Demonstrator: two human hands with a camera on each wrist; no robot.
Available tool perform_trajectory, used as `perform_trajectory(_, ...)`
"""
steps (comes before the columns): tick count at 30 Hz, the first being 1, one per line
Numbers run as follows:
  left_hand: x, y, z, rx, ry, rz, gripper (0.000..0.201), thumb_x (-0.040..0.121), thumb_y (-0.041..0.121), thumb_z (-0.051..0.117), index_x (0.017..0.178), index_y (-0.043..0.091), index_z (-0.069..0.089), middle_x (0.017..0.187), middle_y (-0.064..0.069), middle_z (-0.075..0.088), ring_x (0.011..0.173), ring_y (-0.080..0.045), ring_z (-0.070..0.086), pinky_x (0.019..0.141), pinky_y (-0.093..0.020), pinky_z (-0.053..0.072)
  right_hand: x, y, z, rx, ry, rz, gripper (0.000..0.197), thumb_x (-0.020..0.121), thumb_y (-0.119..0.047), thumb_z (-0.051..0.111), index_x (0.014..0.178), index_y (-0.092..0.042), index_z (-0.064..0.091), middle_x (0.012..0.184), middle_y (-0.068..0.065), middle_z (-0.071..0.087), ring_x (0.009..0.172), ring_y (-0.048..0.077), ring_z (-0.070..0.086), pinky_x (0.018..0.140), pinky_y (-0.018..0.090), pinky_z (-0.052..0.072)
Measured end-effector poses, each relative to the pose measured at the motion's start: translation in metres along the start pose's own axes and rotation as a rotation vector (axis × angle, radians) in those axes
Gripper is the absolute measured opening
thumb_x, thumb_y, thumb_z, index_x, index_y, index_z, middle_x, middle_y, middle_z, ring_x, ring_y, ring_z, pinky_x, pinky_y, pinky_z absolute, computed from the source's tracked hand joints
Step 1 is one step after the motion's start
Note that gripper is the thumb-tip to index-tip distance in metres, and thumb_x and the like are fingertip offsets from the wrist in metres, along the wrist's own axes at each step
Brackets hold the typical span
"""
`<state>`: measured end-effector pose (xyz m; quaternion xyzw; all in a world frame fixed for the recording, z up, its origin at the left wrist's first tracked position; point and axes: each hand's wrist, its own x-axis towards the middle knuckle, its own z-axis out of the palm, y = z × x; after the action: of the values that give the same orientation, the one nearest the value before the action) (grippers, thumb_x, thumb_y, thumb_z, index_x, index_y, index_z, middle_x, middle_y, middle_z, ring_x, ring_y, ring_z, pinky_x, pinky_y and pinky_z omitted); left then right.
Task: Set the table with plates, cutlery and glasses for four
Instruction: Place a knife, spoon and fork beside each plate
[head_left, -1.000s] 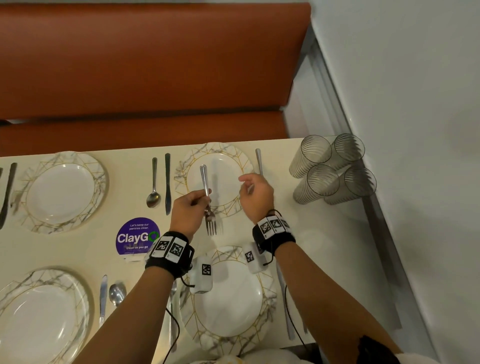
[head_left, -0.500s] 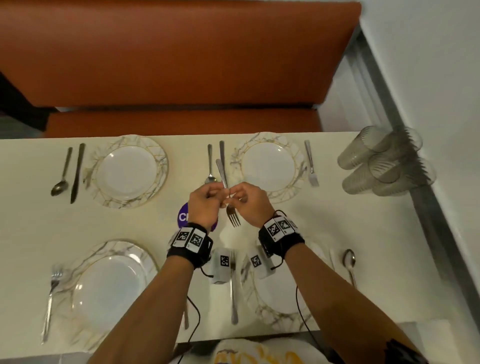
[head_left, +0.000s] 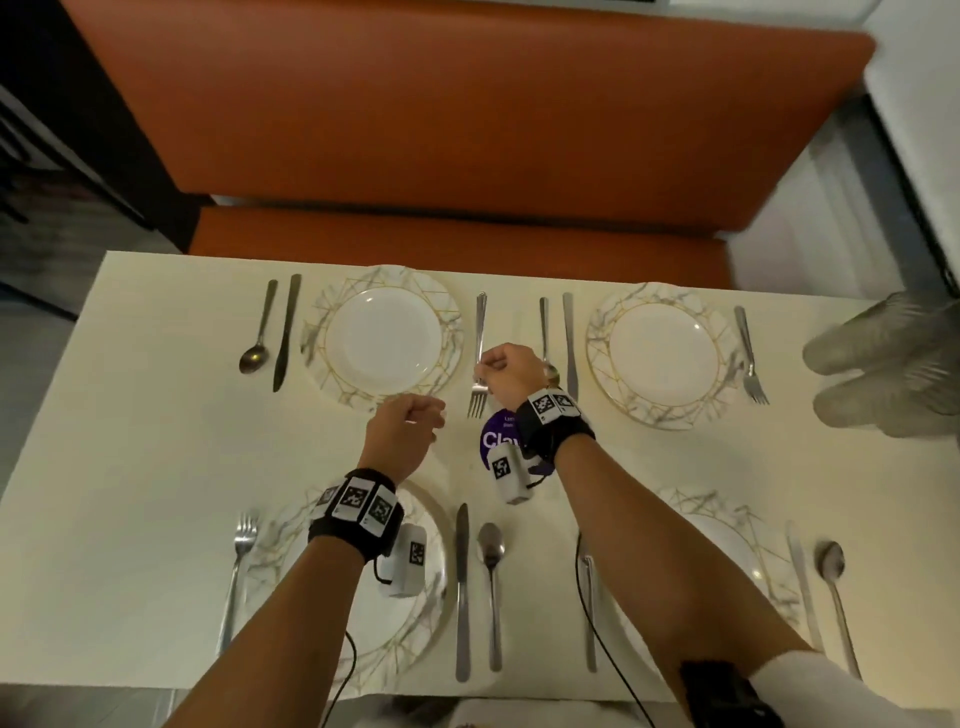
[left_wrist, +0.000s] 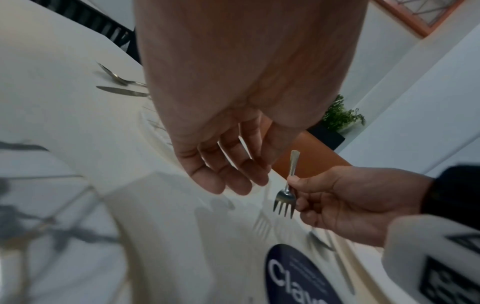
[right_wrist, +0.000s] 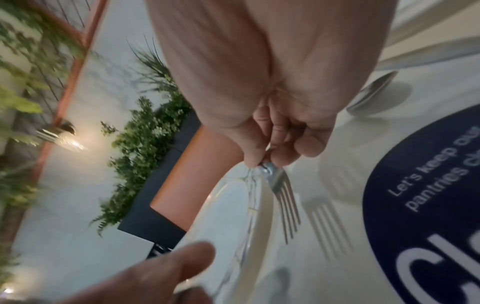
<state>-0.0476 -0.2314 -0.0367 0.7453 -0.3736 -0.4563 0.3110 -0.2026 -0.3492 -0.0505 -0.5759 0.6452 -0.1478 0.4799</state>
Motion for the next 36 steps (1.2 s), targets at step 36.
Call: perform_trajectory(36, 0.016, -0.026, -0.013, 0.152, -0.113, -0.038, 0.017, 0.099, 0.018, 0.062, 0.104, 0.026, 0.075, 0.094, 0.009, 0.076, 0.089, -0.013, 0.071, 0.094, -0.031, 0.056, 0.051, -0.009, 0.025, -0.296, 0.123, 0.018, 0.027, 0.091, -0.023, 0.068, 0.072, -0.003, 0.072, 0.072, 0.009, 0.07, 0.071, 0.025, 0.068, 0.068, 0.033, 0.06)
